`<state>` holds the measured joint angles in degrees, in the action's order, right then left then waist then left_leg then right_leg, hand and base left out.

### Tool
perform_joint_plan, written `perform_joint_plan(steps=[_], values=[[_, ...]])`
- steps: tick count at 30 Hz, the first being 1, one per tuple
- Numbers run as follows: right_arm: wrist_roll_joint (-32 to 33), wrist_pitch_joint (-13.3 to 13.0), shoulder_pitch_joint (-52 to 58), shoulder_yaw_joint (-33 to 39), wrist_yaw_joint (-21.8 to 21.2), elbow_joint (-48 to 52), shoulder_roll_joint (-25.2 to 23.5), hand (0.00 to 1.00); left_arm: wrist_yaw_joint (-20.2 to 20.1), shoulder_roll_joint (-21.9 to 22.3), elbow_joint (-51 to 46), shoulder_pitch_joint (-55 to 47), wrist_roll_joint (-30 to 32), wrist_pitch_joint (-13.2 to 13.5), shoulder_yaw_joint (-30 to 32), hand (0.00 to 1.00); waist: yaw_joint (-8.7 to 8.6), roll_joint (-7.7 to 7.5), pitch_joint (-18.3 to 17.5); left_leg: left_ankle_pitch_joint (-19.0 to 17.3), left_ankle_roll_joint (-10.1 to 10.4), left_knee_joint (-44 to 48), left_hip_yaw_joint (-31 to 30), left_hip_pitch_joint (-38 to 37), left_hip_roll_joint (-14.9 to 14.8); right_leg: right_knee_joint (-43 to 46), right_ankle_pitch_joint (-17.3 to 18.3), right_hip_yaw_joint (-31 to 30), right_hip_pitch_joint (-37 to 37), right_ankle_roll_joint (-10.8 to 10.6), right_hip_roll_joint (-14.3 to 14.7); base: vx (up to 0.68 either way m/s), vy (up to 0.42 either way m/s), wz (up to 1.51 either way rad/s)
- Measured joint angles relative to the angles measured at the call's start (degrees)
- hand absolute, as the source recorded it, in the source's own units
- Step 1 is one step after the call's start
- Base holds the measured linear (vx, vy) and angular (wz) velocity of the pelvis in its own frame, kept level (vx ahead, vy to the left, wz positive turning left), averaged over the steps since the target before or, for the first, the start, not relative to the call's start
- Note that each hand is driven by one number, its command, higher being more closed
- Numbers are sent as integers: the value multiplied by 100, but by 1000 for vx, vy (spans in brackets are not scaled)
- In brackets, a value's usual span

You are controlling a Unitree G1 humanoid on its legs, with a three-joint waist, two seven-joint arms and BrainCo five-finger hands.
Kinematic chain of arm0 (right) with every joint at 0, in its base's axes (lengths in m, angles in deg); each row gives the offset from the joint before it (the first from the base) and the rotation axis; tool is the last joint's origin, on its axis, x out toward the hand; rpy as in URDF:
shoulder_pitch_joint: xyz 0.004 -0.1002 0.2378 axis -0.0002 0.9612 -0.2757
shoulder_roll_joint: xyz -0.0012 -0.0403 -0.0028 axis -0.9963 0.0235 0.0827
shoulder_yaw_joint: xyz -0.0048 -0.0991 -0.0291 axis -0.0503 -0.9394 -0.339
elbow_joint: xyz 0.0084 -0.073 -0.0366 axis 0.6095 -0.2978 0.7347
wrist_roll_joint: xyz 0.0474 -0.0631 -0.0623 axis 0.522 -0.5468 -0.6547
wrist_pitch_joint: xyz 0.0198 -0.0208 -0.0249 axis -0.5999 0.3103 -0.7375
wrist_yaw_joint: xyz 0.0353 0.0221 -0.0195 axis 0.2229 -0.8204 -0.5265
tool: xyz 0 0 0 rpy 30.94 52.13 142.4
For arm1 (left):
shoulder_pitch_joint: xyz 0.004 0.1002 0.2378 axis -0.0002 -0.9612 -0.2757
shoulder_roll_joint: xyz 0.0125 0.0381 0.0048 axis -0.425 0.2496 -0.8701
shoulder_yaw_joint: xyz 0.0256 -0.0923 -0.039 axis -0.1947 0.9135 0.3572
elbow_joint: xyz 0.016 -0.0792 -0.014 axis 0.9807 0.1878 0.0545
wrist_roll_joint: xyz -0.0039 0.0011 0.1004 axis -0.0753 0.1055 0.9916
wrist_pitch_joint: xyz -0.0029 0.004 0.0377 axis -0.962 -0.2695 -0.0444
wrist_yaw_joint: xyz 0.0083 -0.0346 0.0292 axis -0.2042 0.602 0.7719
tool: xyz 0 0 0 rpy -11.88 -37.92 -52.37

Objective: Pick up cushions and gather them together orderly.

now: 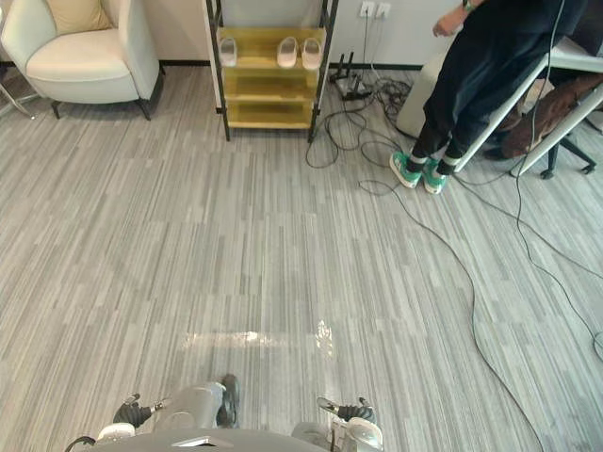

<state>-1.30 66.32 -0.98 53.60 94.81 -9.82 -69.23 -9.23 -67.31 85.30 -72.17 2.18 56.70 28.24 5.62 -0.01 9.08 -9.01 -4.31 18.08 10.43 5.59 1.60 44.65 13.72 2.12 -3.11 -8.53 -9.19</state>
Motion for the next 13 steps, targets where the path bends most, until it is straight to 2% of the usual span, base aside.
perform_joint_plan(steps=[2,4,5,6,7,8,9,13], values=[[-9,-6,-16,-14,-10,5,8,0,0,8,49,-12,0,-4,-9,0,-30,11,-22,-4,-4,-293,-71,-437,91,301,138,392,-157,128,-175,293,123,31],[-20,-26,-24,-11,-17,-6,-5,0,0,-1,55,-35,3,-6,-9,0,-84,55,-46,-3,-4,-539,-205,-731,90,-91,272,703,-284,233,-152,290,78,40],[-25,-41,-21,22,-19,-19,-25,0,-2,-14,57,-49,5,-13,30,0,-102,14,-72,-2,-1,-612,-271,-842,83,-667,281,809,-324,254,-124,259,-2,37],[-29,-39,-19,82,-16,-53,-36,0,-15,-28,57,-80,19,-14,47,0,-106,-23,-124,-12,23,-638,-300,-879,90,-1690,9,769,-293,353,-26,174,-20,30],[-29,-39,-19,82,-16,-53,-36,0,-15,-28,57,-80,19,-14,47,0,-106,-23,-124,-12,23,-638,-300,-879,90,-1690,9,769,-293,353,-26,160,-45,18],[-34,-37,-11,107,-17,-119,-77,0,-42,-80,60,-90,65,-14,87,0,-94,-155,-176,-66,114,-688,-358,-925,208,-2441,-869,738,-321,505,-9,146,-86,11],[-17,-49,-28,195,-23,-221,-58,0,-39,-47,171,-76,98,-19,96,0,-110,-135,-243,-55,184,-832,-436,-1030,188,-2607,-816,766,-217,398,30,197,-121,11],[-16,-48,15,281,-21,-261,42,0,-44,111,288,-137,174,-20,98,0,-128,86,-419,14,288,-1151,-522,-1068,21,-3418,-1046,807,50,414,285,133,-79,-4]])
